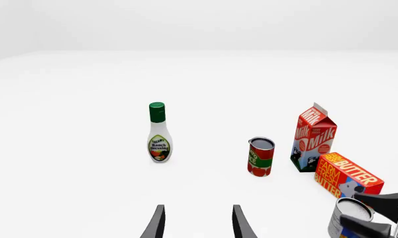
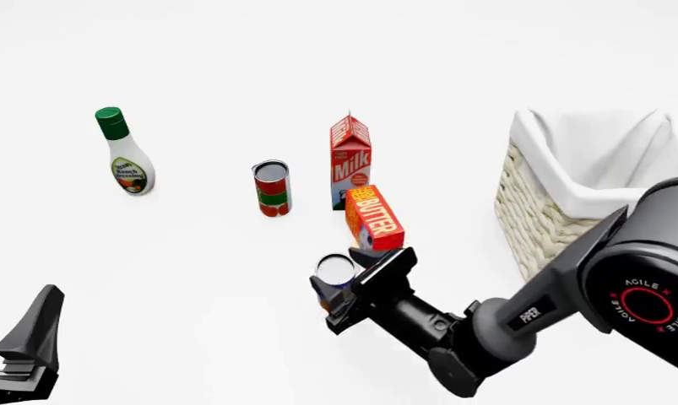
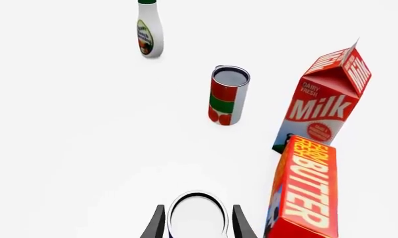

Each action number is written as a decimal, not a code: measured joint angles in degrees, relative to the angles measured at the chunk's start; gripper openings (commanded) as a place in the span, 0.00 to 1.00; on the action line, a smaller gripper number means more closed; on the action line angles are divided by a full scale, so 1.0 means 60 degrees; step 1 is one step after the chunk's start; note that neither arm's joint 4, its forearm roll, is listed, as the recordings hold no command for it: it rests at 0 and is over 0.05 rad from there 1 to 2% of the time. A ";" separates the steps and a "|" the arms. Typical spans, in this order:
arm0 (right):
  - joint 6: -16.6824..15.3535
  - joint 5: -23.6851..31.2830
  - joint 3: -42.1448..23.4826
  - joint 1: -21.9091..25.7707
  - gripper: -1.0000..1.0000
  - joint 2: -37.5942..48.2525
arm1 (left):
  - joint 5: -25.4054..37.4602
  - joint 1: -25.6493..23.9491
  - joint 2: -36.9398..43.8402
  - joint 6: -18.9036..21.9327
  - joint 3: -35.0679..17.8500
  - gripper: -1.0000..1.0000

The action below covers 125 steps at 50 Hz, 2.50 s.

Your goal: Pick the alphabet soup and place it in the basket.

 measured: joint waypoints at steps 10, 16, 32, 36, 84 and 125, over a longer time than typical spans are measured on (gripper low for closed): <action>0.0031 -0.0028 -0.0121 -0.0003 1.00 0.0228 | 0.0000 0.0000 0.0000 0.0000 0.0000 1.00; 0.0045 -0.0041 -0.0190 -0.0006 1.00 0.0359 | 0.0000 0.0000 0.0000 0.0000 0.0000 1.00; 0.0047 -0.0073 -0.0319 -0.0003 0.00 0.0561 | 0.0000 0.0000 0.0000 0.0000 0.0000 1.00; 0.0009 -0.0083 -0.0324 0.0004 0.00 0.0569 | 0.0000 0.0000 0.0000 0.0000 0.0000 1.00; -0.0087 0.0157 0.1051 0.0058 0.00 -0.1947 | 0.0000 0.0000 0.0000 0.0000 0.0000 1.00; -0.0666 0.3140 0.2581 -0.2058 0.00 -0.8843 | 0.0000 0.0000 0.0000 0.0000 0.0000 1.00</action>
